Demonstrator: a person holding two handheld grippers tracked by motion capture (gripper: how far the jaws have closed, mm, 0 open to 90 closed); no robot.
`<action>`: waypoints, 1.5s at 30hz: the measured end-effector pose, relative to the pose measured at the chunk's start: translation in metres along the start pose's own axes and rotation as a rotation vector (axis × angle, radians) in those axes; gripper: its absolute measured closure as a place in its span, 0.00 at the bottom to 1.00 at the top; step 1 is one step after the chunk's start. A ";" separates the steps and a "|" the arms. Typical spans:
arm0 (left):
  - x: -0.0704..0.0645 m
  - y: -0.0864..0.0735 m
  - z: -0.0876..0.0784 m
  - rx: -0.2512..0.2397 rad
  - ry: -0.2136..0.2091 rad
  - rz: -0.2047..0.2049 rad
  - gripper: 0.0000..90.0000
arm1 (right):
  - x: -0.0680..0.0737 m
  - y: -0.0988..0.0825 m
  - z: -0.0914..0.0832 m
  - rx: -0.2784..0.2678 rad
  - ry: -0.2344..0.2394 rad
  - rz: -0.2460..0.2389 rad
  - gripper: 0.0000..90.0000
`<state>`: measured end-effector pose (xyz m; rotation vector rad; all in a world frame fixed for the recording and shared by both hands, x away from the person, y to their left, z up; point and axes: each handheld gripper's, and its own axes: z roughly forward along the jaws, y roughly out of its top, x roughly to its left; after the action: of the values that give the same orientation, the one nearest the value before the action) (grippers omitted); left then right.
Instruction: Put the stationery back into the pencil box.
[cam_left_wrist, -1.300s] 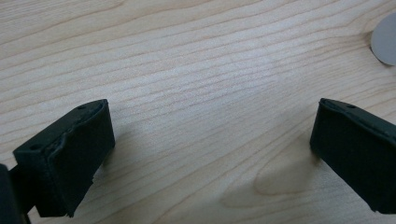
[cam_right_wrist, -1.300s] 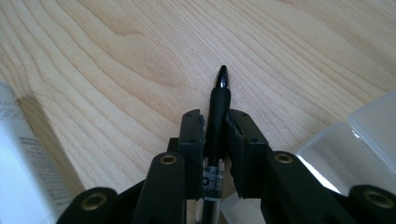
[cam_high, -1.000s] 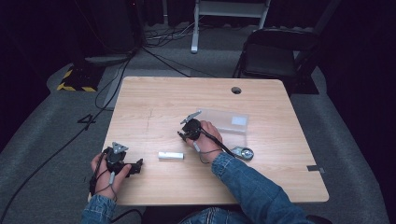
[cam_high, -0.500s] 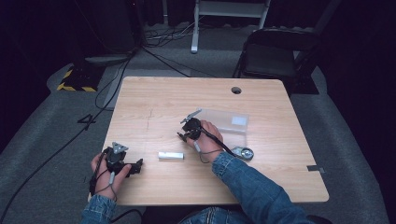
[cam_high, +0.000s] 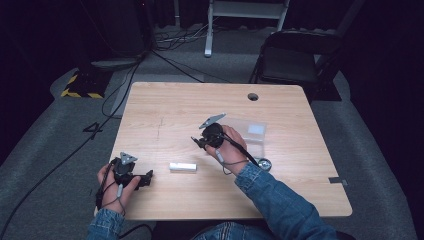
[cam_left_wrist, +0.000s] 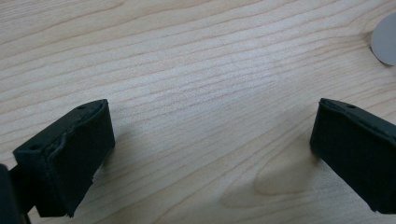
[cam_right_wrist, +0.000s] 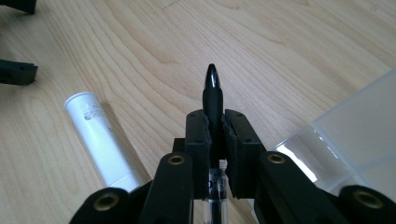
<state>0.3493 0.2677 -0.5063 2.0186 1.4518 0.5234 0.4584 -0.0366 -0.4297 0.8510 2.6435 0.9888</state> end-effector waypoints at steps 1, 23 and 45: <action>0.000 0.000 0.000 0.000 0.001 -0.002 0.00 | -0.001 0.000 -0.005 -0.009 0.007 0.000 0.90; 0.000 0.000 0.000 0.000 0.000 0.000 0.00 | -0.025 -0.024 -0.072 -0.135 0.030 -0.014 0.90; 0.000 0.000 0.000 -0.001 0.001 0.000 0.00 | -0.078 -0.042 -0.090 -0.155 0.017 0.001 0.89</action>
<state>0.3493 0.2677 -0.5064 2.0180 1.4523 0.5254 0.4706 -0.1557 -0.3901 0.8133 2.5399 1.1873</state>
